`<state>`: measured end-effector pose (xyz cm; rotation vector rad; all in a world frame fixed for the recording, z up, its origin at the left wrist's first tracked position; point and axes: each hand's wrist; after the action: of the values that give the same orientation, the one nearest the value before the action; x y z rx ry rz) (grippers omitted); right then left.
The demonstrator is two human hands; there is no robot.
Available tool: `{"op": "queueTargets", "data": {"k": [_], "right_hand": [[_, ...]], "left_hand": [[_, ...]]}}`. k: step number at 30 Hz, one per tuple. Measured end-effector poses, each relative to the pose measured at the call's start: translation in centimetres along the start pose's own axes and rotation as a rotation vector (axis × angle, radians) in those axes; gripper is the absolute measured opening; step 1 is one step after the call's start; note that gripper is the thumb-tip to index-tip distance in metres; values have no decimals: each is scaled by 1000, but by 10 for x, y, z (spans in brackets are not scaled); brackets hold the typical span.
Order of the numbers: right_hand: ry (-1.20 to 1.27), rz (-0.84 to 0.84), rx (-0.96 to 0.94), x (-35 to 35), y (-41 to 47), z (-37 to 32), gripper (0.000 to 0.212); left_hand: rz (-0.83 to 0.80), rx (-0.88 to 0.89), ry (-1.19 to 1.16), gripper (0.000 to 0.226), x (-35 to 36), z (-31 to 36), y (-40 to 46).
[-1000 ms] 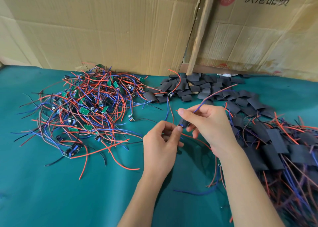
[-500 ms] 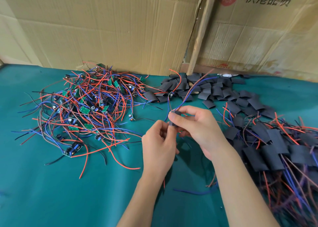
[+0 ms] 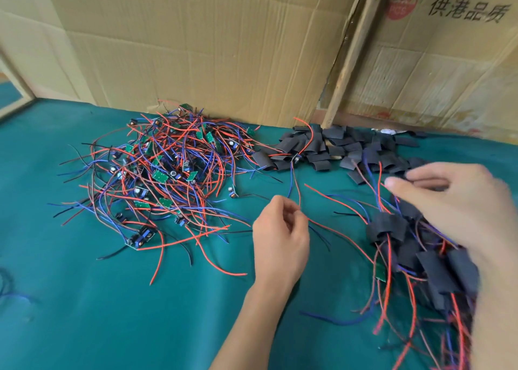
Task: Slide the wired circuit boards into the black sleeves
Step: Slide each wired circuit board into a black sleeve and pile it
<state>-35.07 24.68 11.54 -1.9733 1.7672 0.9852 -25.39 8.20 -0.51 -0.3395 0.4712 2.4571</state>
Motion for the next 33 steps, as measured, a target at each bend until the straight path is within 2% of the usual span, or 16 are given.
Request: {"op": "queueTargets", "data": {"k": [1, 2, 5, 7, 9, 11, 14, 18, 21, 25, 27, 29, 33], "right_hand": [[21, 12, -104, 9, -2, -13, 29], [40, -52, -206, 24, -4, -31, 19], [-25, -447, -431, 102, -9, -86, 5], [-178, -669, -490, 158, -7, -110, 25], [-339, -772, -472, 197, 1, -119, 40], [-404, -758, -479, 213, 8, -118, 33], [-242, -712, -447, 201, 18, -111, 20], [434, -603, -164, 136, 36, -105, 16], [890, -471, -44, 76, 51, -98, 23], [1275, -439, 68, 26, 55, -88, 34], [1262, -526, 77, 24, 45, -80, 41], [1073, -621, 30, 36, 28, -66, 43], [597, -738, -79, 73, -4, -34, 20]], "left_hand": [[9, 4, 10, 12, 0, 0, 0], [17, 8, 16, 13, 1, 0, 0], [-31, 38, 54, 30, -2, -2, 2], [-88, 142, 104, 38, -6, 1, 1], [-72, 282, 141, 35, -13, 3, -1], [-76, 285, 152, 32, -14, 1, -1], [-161, 142, 52, 26, -9, -1, 0], [-138, 108, 15, 8, -7, 3, -3], [-56, 45, -117, 11, -10, 8, -4], [35, -64, -289, 15, -14, 8, -1], [-6, -98, -315, 16, -14, 8, -1], [-103, -140, -424, 22, -14, 11, -1], [-217, -185, -563, 36, -14, 12, 3]]}}
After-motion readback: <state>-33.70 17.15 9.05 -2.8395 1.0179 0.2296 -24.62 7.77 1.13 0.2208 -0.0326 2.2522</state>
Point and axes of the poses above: each hand's wrist, its own y-axis towards the middle knuckle, its own x-axis out of the palm, z = x × y, and after that the axes turned 8 degrees about y, right-handed
